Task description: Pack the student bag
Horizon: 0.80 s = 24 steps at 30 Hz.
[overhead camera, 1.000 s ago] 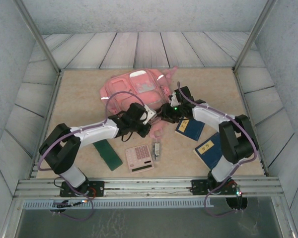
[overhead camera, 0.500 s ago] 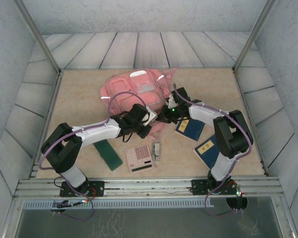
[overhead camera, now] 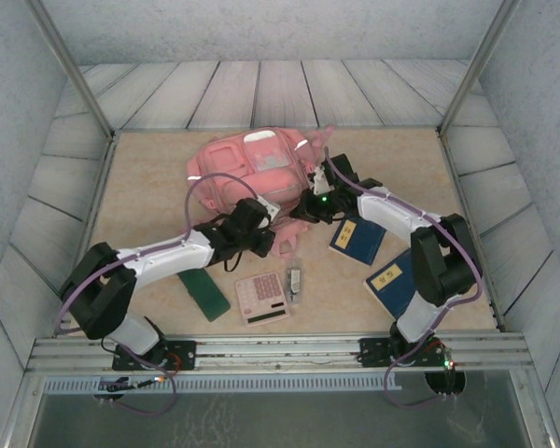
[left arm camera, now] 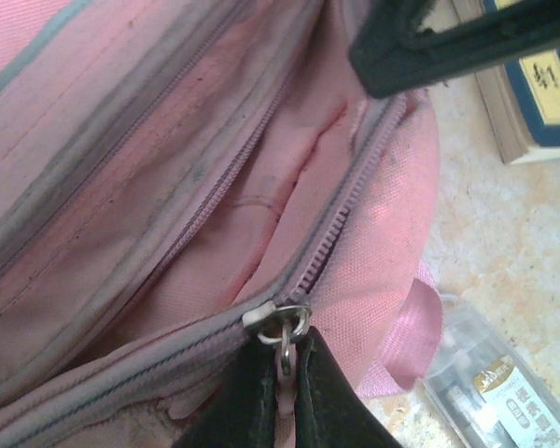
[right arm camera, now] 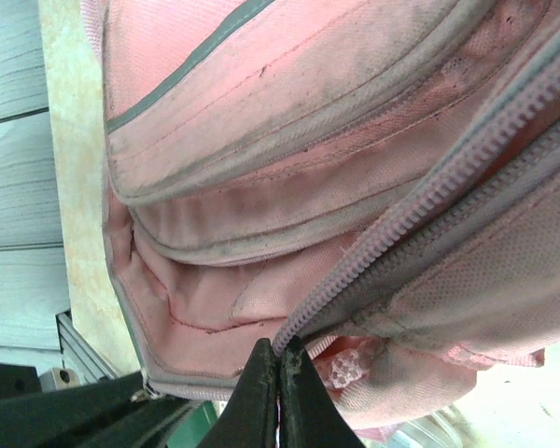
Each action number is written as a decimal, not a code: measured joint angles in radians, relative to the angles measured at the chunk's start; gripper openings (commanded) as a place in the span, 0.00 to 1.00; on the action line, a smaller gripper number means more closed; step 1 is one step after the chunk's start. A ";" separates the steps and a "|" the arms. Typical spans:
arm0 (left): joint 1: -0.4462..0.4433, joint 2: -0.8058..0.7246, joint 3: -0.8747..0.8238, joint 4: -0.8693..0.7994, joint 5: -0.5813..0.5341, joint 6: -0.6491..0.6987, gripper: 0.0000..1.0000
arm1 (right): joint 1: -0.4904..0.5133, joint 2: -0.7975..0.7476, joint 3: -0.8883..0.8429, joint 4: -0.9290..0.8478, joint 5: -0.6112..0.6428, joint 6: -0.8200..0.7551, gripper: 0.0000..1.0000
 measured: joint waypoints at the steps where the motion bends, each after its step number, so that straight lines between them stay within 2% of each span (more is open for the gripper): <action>1: 0.012 -0.014 -0.013 0.011 0.014 -0.012 0.00 | 0.000 -0.005 0.000 0.000 -0.002 -0.005 0.00; 14: 0.195 -0.136 -0.122 0.078 0.330 -0.077 0.00 | -0.002 -0.018 0.050 -0.020 -0.005 -0.076 0.00; 19: 0.234 -0.147 -0.124 0.077 0.458 -0.066 0.00 | -0.007 -0.013 0.089 -0.042 -0.002 -0.107 0.00; 24: 0.255 -0.154 -0.124 0.063 0.518 -0.061 0.00 | -0.010 0.005 0.112 -0.053 0.001 -0.135 0.00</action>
